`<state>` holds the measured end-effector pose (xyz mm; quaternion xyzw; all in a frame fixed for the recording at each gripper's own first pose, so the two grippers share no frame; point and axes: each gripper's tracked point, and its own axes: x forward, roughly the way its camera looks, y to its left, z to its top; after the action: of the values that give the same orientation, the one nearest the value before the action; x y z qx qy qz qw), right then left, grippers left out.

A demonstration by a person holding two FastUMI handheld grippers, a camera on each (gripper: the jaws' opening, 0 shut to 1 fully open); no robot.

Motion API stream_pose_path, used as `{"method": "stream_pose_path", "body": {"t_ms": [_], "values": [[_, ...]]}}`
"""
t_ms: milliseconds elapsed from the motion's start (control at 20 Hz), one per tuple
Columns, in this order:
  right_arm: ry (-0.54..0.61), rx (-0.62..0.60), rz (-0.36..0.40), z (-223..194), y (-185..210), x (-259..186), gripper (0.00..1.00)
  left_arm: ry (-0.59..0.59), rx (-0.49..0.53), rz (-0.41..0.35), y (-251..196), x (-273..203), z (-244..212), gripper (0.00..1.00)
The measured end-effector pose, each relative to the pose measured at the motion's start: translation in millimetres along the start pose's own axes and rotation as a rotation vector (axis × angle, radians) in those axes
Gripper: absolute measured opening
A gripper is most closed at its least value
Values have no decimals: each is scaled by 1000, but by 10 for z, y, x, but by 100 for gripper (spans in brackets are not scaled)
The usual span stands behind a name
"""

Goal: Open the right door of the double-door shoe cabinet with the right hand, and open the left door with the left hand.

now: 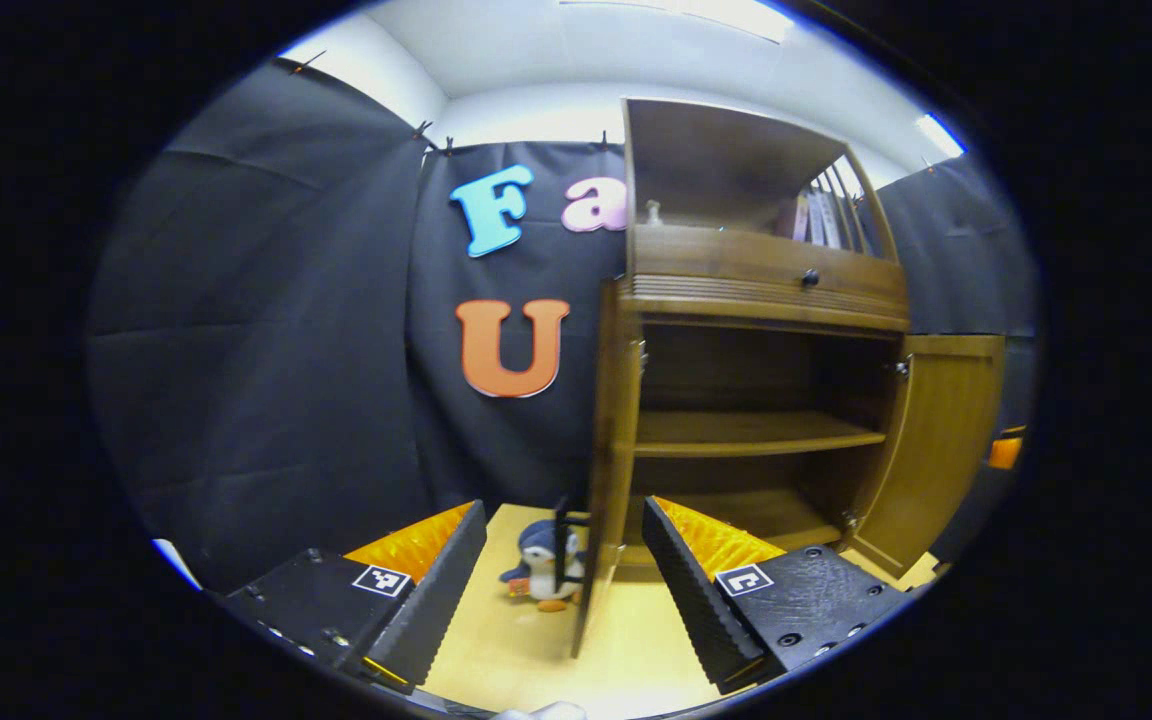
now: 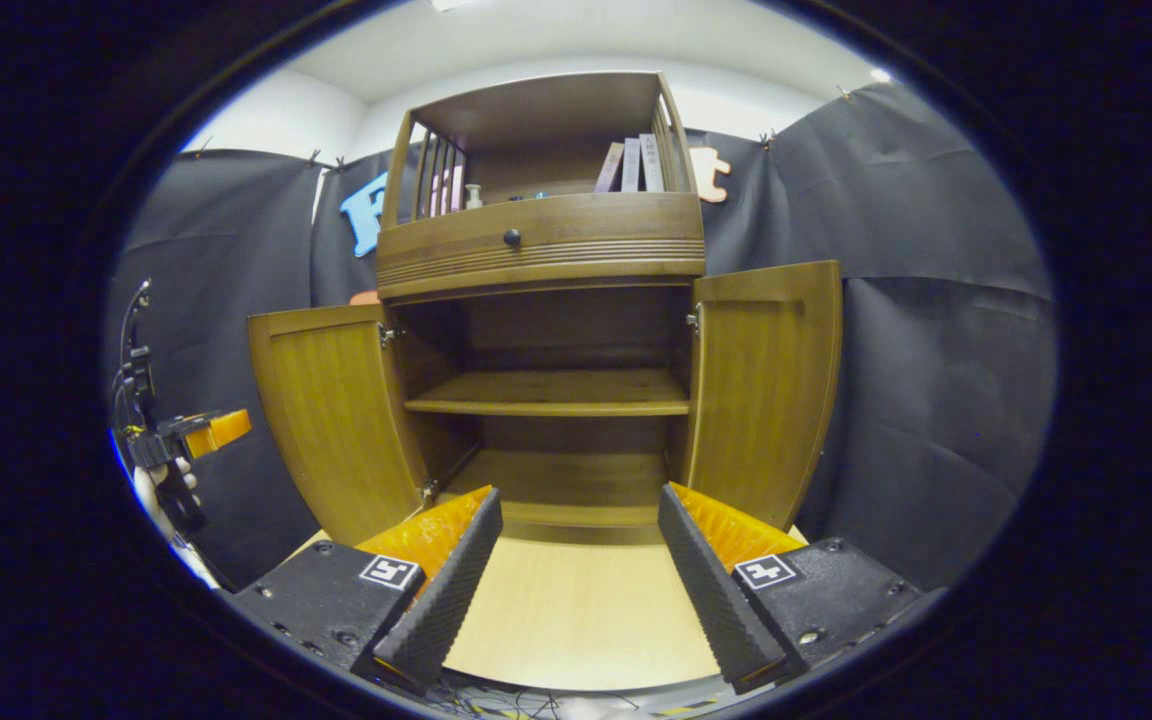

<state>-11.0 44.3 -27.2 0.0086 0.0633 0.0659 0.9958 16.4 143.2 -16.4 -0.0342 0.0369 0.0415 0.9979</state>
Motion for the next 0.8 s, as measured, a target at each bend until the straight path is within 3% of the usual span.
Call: {"method": "stream_pose_path", "body": {"t_ms": [300,350,450,500,550,650,800], "values": [[-30,-1,-42,97,-62,-83,100,5,32,-117,-953,-161,141,95],[-33,-1,-49,103,-77,-104,100,6,44,-129,-1055,-177,95,100],[-35,-3,-68,108,-126,-127,100,5,69,-145,-1229,-264,54,96],[-35,-2,-78,106,-149,-154,100,2,79,-152,-1308,-283,49,100],[-34,1,-85,106,-173,-173,100,6,84,-162,-1389,-308,25,96],[-39,2,-88,116,-193,-209,99,16,71,-168,-1444,-344,-18,96],[-51,-5,-93,170,-234,-254,100,10,87,-119,-1232,-380,-50,96]]}}
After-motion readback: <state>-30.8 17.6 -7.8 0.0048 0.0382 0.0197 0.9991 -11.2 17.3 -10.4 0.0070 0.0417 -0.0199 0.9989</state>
